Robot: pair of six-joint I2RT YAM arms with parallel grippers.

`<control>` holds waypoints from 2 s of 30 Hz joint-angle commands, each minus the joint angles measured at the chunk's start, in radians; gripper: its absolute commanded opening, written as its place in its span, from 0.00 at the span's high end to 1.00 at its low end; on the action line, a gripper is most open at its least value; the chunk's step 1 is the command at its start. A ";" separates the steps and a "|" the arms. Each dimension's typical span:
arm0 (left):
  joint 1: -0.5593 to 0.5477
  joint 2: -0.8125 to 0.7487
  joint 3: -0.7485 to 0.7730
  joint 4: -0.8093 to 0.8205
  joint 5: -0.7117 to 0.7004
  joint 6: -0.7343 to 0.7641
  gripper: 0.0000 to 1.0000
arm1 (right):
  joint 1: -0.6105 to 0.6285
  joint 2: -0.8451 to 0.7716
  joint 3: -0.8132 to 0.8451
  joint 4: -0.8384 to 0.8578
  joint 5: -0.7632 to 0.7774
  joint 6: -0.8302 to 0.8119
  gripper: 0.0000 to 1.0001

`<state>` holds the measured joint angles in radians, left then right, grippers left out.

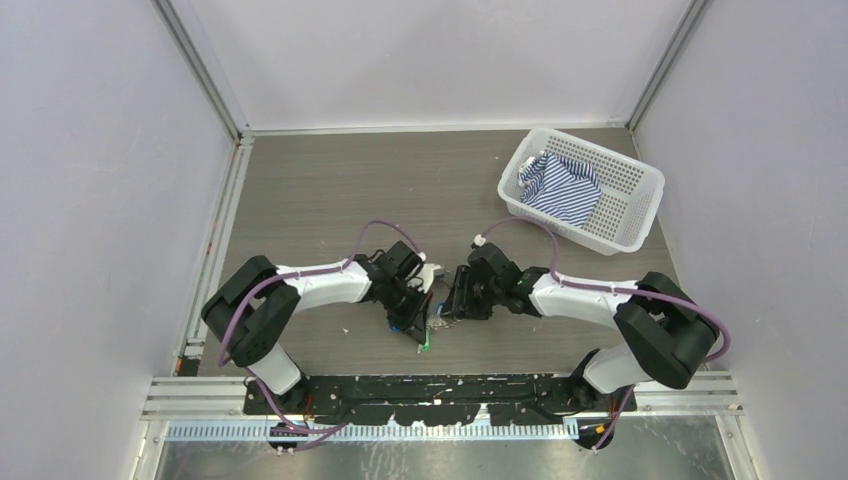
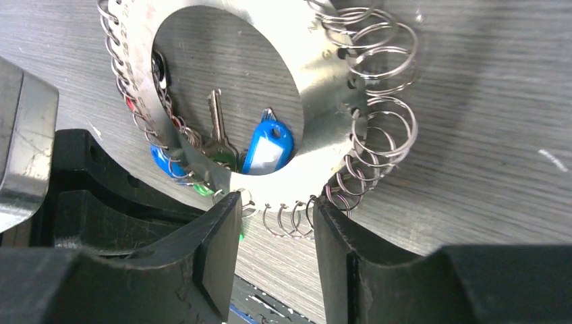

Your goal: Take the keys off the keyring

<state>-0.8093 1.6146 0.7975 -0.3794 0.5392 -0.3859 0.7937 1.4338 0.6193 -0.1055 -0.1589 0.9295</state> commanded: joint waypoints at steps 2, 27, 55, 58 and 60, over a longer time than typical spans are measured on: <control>0.005 -0.008 0.027 -0.116 -0.090 0.052 1.00 | -0.065 -0.005 0.007 -0.043 0.054 -0.061 0.52; -0.082 0.014 0.181 -0.190 -0.061 0.108 1.00 | 0.041 -0.195 -0.101 0.078 0.050 0.153 0.58; -0.090 0.021 0.224 -0.316 -0.080 0.099 1.00 | 0.091 -0.199 -0.084 -0.041 0.058 0.086 0.61; -0.090 0.032 0.241 -0.321 -0.066 0.103 1.00 | 0.091 -0.231 -0.078 -0.106 0.086 0.071 0.57; -0.090 0.037 0.251 -0.327 -0.062 0.106 1.00 | 0.090 -0.215 -0.075 -0.120 0.083 0.070 0.57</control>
<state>-0.8948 1.6634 1.0016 -0.6746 0.4469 -0.3016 0.8818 1.2312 0.5022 -0.1406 -0.1146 1.0306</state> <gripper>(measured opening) 0.034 0.426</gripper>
